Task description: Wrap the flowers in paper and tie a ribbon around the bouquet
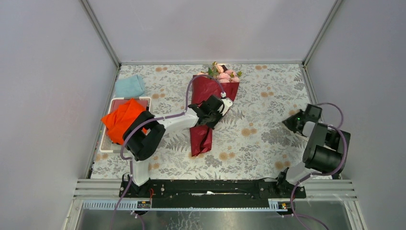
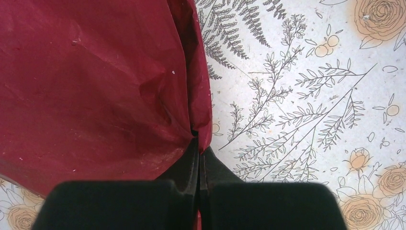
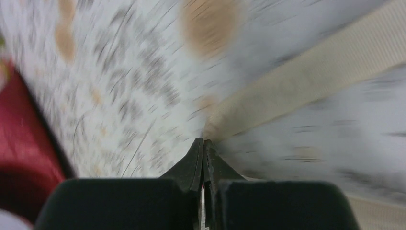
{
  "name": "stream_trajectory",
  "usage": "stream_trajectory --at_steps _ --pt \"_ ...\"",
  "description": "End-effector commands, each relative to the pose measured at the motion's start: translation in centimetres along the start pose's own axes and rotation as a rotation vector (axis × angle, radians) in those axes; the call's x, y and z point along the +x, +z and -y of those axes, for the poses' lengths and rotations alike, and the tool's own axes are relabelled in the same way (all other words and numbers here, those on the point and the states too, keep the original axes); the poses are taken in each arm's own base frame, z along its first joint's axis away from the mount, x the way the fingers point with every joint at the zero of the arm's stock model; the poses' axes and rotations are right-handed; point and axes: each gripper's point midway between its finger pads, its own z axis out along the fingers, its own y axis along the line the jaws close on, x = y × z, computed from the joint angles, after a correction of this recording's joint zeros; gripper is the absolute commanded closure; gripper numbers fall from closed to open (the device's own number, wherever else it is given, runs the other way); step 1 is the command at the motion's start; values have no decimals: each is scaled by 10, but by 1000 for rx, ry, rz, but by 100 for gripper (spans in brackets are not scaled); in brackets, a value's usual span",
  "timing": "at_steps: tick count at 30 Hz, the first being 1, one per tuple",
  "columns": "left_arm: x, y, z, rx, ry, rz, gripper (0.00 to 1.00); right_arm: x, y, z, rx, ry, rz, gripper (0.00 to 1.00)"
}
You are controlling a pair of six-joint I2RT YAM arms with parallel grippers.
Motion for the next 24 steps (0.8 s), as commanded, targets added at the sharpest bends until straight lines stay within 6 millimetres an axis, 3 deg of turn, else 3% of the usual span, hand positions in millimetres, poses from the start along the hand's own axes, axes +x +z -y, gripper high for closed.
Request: stream_trajectory --at_steps 1,4,7,10,12,15,17,21,24 --pt "-11 -14 -9 -14 0 40 100 81 4 -51 -120 -144 -245 100" --pt "-12 -16 -16 -47 -7 41 100 114 -1 -96 -217 -233 -321 100" --pt "-10 -16 -16 -43 -2 33 100 131 -14 -128 -270 -347 -363 100" --pt "-9 -16 -19 -52 -3 29 100 151 -38 -155 -333 -451 -424 100" --pt "-9 -16 -20 -55 -4 29 100 152 -60 -175 -393 -507 -439 100" --pt "-10 -16 -21 -56 -3 25 100 131 -103 -210 -502 -589 -391 100" --pt "-10 -16 -22 -58 -2 24 100 105 -137 -236 -565 -651 -282 100" --pt "-8 -16 -23 -58 -2 21 100 44 -233 -293 -719 -756 5 100" --pt "-7 -15 -23 -57 -6 17 100 3 -312 -323 -817 -787 242 100"
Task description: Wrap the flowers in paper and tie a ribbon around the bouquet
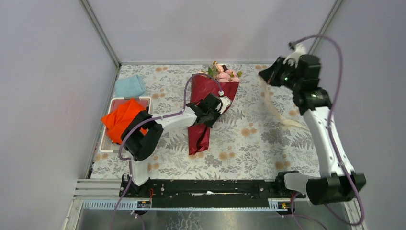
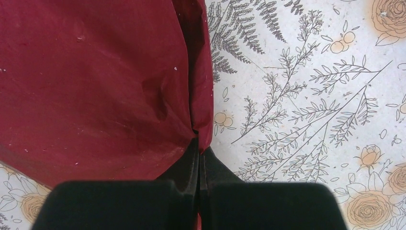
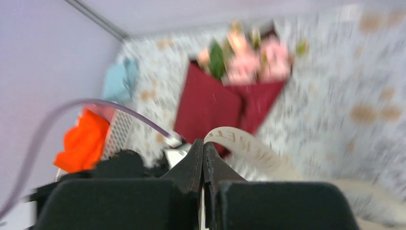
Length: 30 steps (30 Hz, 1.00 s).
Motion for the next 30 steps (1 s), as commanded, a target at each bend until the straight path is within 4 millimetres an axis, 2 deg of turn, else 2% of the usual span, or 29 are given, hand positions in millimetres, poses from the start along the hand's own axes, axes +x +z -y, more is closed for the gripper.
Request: stream_trajectory --at_steps 1,4,6,8,11,14,17,19,20,22,24,25,27,30 --pt "-8 -8 -10 -29 4 24 100 -95 -102 -67 -36 -234 338 100" --pt "-9 -8 -11 -29 4 27 100 -132 -150 -88 -9 -298 503 100" --pt "-9 -8 -11 -30 1 30 100 -141 -171 -97 -7 -333 564 100" --pt "-9 -8 -11 -27 1 30 100 -140 -179 -97 7 -347 576 100" --pt "-10 -8 -10 -25 1 31 100 -125 -175 -89 16 -332 527 100" --pt "-11 -8 -11 -27 0 33 100 -104 -162 -78 24 -305 450 100" --pt "-9 -7 -12 -31 4 29 100 -75 -144 -55 75 -262 338 100" --pt "-9 -6 -13 -32 2 28 100 -44 -123 -40 75 -200 220 100" --pt "-9 -5 -13 -32 0 28 100 -22 -107 -37 37 -157 140 100" --pt "-11 -5 -14 -31 -4 29 100 24 -74 -35 -73 -46 -34 100" --pt "-14 -5 -14 -24 -9 31 100 56 -47 -32 -100 103 -138 100" --pt "-16 -6 -15 -23 -10 35 100 68 -36 -37 -109 129 -162 100" --pt "-21 -9 -22 -27 -24 46 100 83 -23 -64 -170 88 -179 100" --pt "-27 -15 -33 -41 -38 65 100 100 -21 -116 -353 5 -215 100"
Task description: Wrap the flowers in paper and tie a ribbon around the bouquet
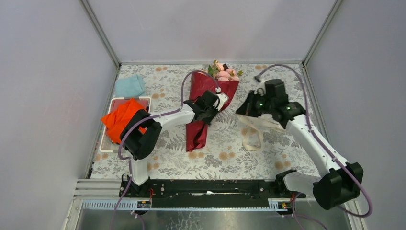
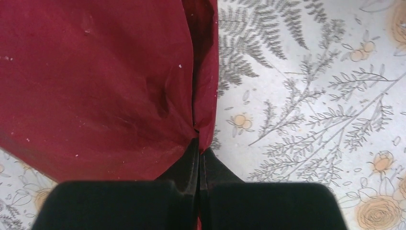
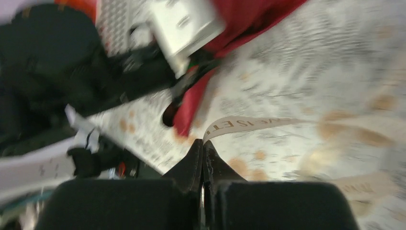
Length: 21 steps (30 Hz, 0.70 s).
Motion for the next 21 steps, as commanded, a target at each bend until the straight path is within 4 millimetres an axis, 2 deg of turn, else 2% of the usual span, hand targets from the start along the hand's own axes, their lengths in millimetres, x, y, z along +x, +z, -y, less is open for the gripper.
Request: stream_trajectory --at_steps 1,3,5,8,10,12,13,16,17,18,21 --pt "-26 -15 -21 -15 -17 70 100 2 -10 -108 -373 -140 30 100" --pt "-27 -16 -25 -6 -30 76 100 31 -9 -127 -469 -203 -52 100" --pt "-28 -18 -32 -7 -44 83 100 76 -8 -146 -580 -279 -173 100" --pt "-25 -19 -39 -7 -64 82 100 152 -25 -179 -782 -435 -374 100" --pt "-22 -19 -43 -8 -70 80 100 184 -31 -185 -836 -511 -441 97" --pt "-20 -18 -44 -11 -70 75 100 195 -23 -174 -809 -514 -477 92" --pt "-19 -18 -45 -13 -71 74 100 199 -15 -164 -755 -518 -487 86" --pt "-18 -19 -47 -16 -75 71 100 203 4 -133 -578 -565 -535 53" --pt "-18 -19 -46 -16 -75 71 100 201 6 -126 -527 -585 -538 38" --pt "-18 -19 -46 -14 -75 72 100 194 9 -119 -467 -605 -514 29" --pt "-18 -19 -46 -13 -76 70 100 162 20 -95 -240 -618 -374 23"
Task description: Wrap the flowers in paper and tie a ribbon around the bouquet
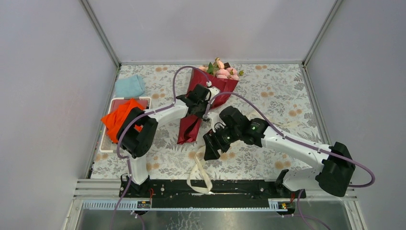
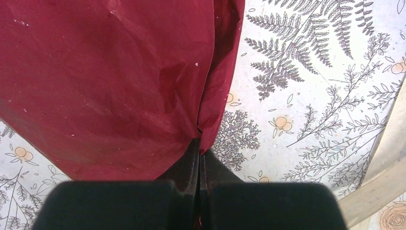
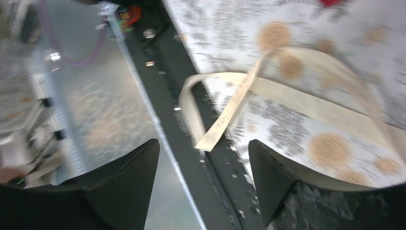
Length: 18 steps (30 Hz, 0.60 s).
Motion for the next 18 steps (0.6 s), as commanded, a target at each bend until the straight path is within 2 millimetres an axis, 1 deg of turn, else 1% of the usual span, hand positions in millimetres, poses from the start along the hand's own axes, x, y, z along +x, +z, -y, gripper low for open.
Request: stream_trajectory --at_steps 1,3,6,7,8,10,13,15,16,18 --pt "-18 -14 1 15 12 59 100 -26 -37 54 382 5 115 23" --pt "-18 -13 2 22 6 59 100 -24 -54 97 540 155 158 25" --pt "-18 -12 4 34 1 56 100 -13 -84 168 701 416 216 38" --pt "-19 -13 4 35 1 58 100 -14 -86 182 713 455 236 42" --pt "-19 -13 4 33 1 56 100 -16 -88 194 729 471 255 44" --pt "-17 -14 4 30 2 53 100 -19 -89 214 775 466 251 44" --pt "-15 -13 4 34 0 49 100 -6 -88 251 845 542 194 37" --pt "-15 -13 5 38 -2 48 100 1 -89 275 869 606 204 34" --pt "-14 -13 5 40 -3 47 100 3 -89 286 878 625 214 33" --pt "-15 -13 6 44 -2 50 100 1 -87 302 900 632 227 33"
